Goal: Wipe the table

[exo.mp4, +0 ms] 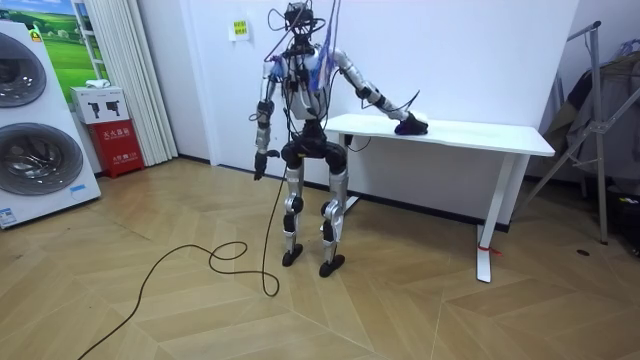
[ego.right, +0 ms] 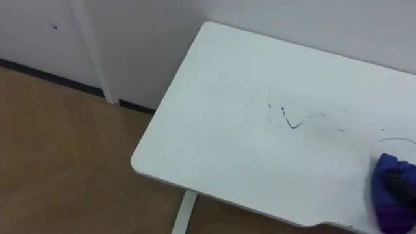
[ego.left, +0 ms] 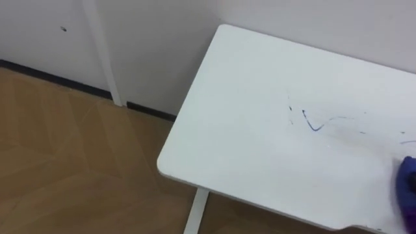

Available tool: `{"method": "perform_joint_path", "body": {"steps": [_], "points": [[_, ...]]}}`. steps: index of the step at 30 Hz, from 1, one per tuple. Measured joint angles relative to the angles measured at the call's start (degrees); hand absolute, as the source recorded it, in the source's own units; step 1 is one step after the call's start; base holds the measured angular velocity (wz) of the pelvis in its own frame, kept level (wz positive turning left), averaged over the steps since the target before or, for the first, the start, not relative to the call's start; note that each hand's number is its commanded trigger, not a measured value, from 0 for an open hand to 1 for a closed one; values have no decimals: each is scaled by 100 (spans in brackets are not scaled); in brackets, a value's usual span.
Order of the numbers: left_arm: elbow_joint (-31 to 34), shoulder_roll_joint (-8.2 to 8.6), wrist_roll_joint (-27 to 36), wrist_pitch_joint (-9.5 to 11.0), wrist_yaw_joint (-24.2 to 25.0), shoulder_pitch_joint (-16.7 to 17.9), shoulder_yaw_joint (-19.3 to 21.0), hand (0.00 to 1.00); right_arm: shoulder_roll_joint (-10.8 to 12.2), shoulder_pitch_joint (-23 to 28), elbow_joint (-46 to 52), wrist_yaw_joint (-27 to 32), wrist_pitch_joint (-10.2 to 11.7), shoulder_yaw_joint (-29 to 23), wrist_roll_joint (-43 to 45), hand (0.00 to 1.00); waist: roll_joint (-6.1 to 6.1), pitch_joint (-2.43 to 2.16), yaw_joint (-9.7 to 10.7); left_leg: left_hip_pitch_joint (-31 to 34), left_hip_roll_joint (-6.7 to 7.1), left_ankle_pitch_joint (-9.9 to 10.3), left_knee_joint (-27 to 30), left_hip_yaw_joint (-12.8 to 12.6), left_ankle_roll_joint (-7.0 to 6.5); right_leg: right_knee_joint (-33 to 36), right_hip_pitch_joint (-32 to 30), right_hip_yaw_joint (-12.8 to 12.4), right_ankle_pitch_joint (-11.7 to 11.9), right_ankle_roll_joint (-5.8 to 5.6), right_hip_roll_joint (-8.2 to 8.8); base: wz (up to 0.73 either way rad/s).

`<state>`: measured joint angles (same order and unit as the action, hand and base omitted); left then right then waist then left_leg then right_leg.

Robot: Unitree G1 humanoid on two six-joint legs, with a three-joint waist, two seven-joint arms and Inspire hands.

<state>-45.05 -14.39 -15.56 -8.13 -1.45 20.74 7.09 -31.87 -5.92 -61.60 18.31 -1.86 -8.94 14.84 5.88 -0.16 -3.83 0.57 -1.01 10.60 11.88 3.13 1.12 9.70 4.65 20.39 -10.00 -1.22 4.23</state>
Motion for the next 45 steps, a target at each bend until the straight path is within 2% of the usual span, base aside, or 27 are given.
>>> {"method": "perform_joint_path", "body": {"steps": [1, 2, 3, 4, 5, 6, 7, 8, 9, 10, 12, 15, 18, 20, 22, 23, 25, 29, 32, 35, 36, 39, 41, 42, 43, 44, 45], "points": [[0, -23, -12, 3, 17, -25, -102, 0, 30, -2, 153, 56, -97, 143, 169, 100, -32, 0, -48, 0, -31, 17, 47, -47, 10, 19, -11, -49, 11, 17, -22, -37], [0, -33, -10, 25, 63, -40, -172, 0, 42, -44, 346, 52, -259, 303, 385, 100, -62, -18, -189, -17, -77, 24, 53, -163, 24, 59, -71, -179, 32, 51, -57, -43], [0, -32, -8, 46, 90, -54, -195, 0, 47, -81, 475, 34, -349, 410, 497, 100, -76, -10, -240, -22, -97, 23, 64, -211, 32, 101, -105, -217, 35, 57, -64, -62], [-37, -26, -11, 67, 130, -93, -251, 0, 68, -210, 648, 3, -490, 723, 647, 100, -103, -13, -409, -40, -153, 17, 69, -332, 52, 121, -168, -337, 68, 111, -105, -60], [-109, -26, -27, 68, 205, -140, -300, 0, 141, -474, 794, -88, -643, 1122, 844, 100, -128, 2, -519, -58, -184, 13, 75, -346, 71, 120, -197, -435, 98, 154, -151, -54], [-130, -26, -25, 65, 234, -144, -309, 0, 195, -610, 886, -168, -677, 1313, 952, 100, -131, 3, -540, -55, -196, 8, 79, -352, 81, 119, -210, -452, 108, 168, -168, -32], [-135, -27, -24, 62, 284, -149, -332, 0, 333, -894, 1066, -374, -700, 1597, 1139, 100, -132, 4, -599, -22, -223, -5, 97, -370, 102, 111, -257, -464, 118, 184, -189, -5], [-138, -25, -23, 40, 347, -174, -384, 0, 495, -1189, 1194, -562, -693, 1884, 1317, 100, -157, 33, -660, 2, -229, -19, 101, -341, 122, 106, -306, -453, 120, 196, -198, 0], [-138, -21, -20, 28, 366, -188, -421, 0, 560, -1329, 1244, -662, -679, 1999, 1338, 100, -174, 44, -706, 12, -229, -23, 107, -325, 127, 109, -346, -453, 119, 200, -201, 18], [-142, -14, -16, 5, 378, -253, -507, 0, 600, -1548, 1280, -808, -613, 2173, 1323, 100, -200, 65, -782, 94, -219, -29, 138, -263, 131, 112, -393, -433, 120, 202, -203, 22], [-140, -11, 22, 1, 377, -359, -540, 0, 600, -1828, 1277, -924, -529, 2303, 1236, 100, -203, 55, -955, 297, -193, -57, 179, -139, 131, 118, -531, -362, 123, 204, -200, 37], [-154, -10, 35, -67, 373, -292, -546, 0, 587, -2133, 920, -873, -365, 2287, 1197, 100, -208, 68, -1015, 453, -125, -153, 154, 72, 118, 107, -572, -119, 123, 192, -140, 42], [-150, -10, 36, -73, 348, -165, -545, 0, 540, -1993, 690, -795, -114, 2107, 737, 100, -174, 70, -893, 483, -77, -154, 158, 219, 116, 80, -475, 50, 94, 148, -110, 38], [-139, -21, 24, -73, 341, -128, -539, 0, 541, -1654, 676, -731, 115, 1810, 455, 100, -147, 64, -716, 506, 16, -149, 175, 373, 104, -18, -360, 271, 32, 95, -49, 51], [-140, -20, -25, -57, 324, -167, -522, 0, 541, -1350, 654, -618, 253, 1446, 440, 100, -121, 45, -633, 489, 82, -151, 180, 439, 71, -32, -274, 393, -2, 44, 5, 41], [-140, -21, -26, -54, 323, -164, -494, 0, 541, -1250, 634, -587, 270, 1315, 431, 100, -108, 29, -621, 477, 98, -145, 180, 439, 61, -43, -246, 412, -11, 30, 17, 25], [-136, -38, -34, -58, 307, -138, -355, 0, 504, -832, 545, -488, 309, 835, 352, 100, -49, -50, -523, 460, 144, -108, 207, 467, 3, -99, -142, 486, -13, -13, 46, 19], [-118, -39, -32, -55, 197, -145, -242, 0, 412, -319, 320, -167, 353, 162, 182, 100, -69, -66, -291, 420, 179, -50, 305, 482, -60, -40, -65, 491, 5, -64, 85, 3], [-98, -34, -18, -14, 146, -170, -238, 0, 306, -200, 146, -76, 335, -5, 106, 100, -146, -79, -141, 466, 182, -9, 379, 498, -67, 12, -8, 523, 9, -69, 90, 1], [-97, -10, 25, 19, 49, -239, -304, 0, 291, -224, 186, 75, 305, 35, 115, 100, -223, -78, -121, 439, 168, 4, 394, 469, -55, 14, -6, 474, 24, -49, 77, -16], [-99, 18, 25, 17, -14, -283, -401, 0, 291, -329, 210, 132, 209, 123, 137, 100, -277, -74, -137, 433, 148, 2, 381, 424, -53, 48, -37, 441, 31, -38, 79, -36], [-136, 170, 39, -9, -58, -378, -663, 0, 361, -1025, 235, 266, -282, 574, 355, 100, -468, -37, -442, 437, 19, -18, 365, 63, -27, 214, -290, 156, 83, 44, 54, -61], [-349, 226, 153, 16, -34, -507, -765, 0, 623, -1795, 444, 144, -623, 1186, 661, 100, -534, -22, -651, 552, -75, -79, 337, -155, 18, 318, -585, -66, 130, 125, 1, -62], [-361, 227, 164, -5, -22, -514, -766, 0, 719, -1986, 520, 67, -647, 1385, 792, 100, -552, -11, -686, 589, -99, -95, 334, -184, 34, 317, -647, -96, 142, 146, -17, -35], [-366, 219, 194, -23, -18, -526, -761, 0, 924, -2349, 665, -58, -627, 1794, 964, 100, -566, 54, -790, 605, -137, -143, 304, -217, 66, 323, -743, -128, 154, 186, -47, -14], [-403, 219, 246, -25, -10, -572, -760, 0, 1087, -2606, 688, -198, -535, 2093, 1117, 100, -538, 89, -905, 585, -141, -219, 211, -218, 88, 323, -834, -131, 142, 211, -47, 0], [-413, 223, 259, -24, 5, -596, -762, 0, 1144, -2698, 685, -301, -482, 2185, 1172, 100, -528, 94, -992, 588, -139, -253, 156, -205, 101, 322, -859, -123, 137, 219, -49, 22]]}}
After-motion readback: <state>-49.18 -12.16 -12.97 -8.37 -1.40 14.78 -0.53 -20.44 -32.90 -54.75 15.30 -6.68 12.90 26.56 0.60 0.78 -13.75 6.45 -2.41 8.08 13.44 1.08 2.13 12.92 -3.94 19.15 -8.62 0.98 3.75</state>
